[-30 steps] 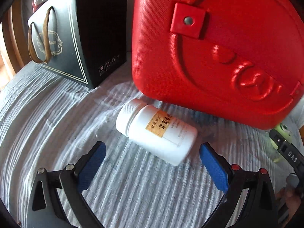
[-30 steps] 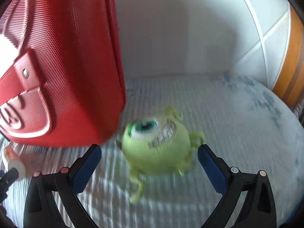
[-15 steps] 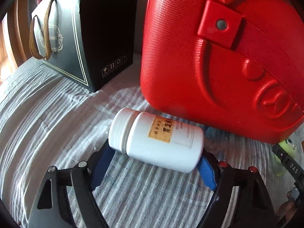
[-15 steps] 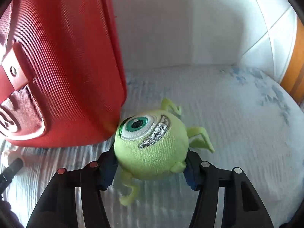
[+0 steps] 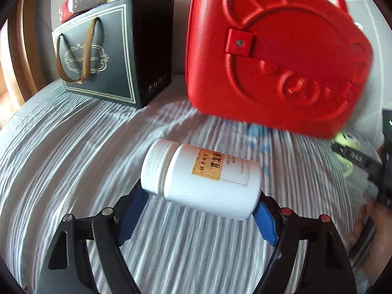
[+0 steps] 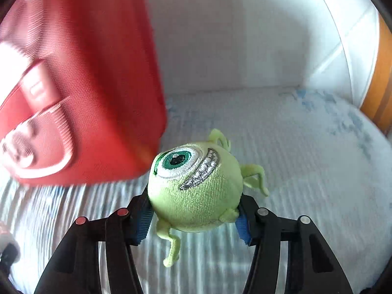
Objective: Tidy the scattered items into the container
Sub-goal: 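Grasp the white pill bottle with the left tool while the right tool grasps the green one-eyed plush, then lift and carry the pill bottle and green plush over the blue crate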
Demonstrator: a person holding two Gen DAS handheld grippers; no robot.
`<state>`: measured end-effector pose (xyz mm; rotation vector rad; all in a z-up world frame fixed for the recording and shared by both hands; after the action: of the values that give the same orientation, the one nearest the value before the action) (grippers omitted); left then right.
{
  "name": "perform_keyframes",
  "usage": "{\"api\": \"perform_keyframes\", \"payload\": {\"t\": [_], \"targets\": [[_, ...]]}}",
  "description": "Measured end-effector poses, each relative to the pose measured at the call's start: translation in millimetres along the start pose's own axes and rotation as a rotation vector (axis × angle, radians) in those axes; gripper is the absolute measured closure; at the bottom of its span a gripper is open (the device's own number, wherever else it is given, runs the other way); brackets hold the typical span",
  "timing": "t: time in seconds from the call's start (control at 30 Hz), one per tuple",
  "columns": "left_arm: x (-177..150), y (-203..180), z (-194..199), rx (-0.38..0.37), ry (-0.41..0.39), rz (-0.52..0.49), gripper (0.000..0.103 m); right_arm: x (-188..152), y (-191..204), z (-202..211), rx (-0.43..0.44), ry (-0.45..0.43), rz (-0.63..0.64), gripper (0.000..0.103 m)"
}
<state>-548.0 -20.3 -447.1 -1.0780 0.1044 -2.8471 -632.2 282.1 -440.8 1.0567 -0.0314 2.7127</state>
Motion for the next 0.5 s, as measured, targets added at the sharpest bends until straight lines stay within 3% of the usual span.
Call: {"api": "perform_keyframes", "payload": {"t": [0.2,0.3,0.5], "targets": [[-21.5,15.6,43.6,-0.016,0.001,-0.030,0.023,-27.8,24.4,43.5,0.018,0.050,0.003,0.047],[-16.7,19.6,60.4,-0.031,-0.003,-0.035,0.023,-40.6,31.6,75.0,0.021,0.073,-0.003,0.047],[-13.6,23.7,137.8,-0.061,-0.007,-0.063,0.023,-66.8,38.7,150.9,0.030,0.107,-0.022,0.047]]}}
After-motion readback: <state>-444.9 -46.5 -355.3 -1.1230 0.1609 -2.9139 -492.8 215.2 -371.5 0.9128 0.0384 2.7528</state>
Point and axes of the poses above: each gripper's, at about its wrist camera, not at the fingertips, and z roughly against the way its jaws point, y to its left, x to its top, the point moved 6 cm from there along -z, roughly the way its jaws point, and after that the axes turned 1 degree about -x, right-handed, at the moved point
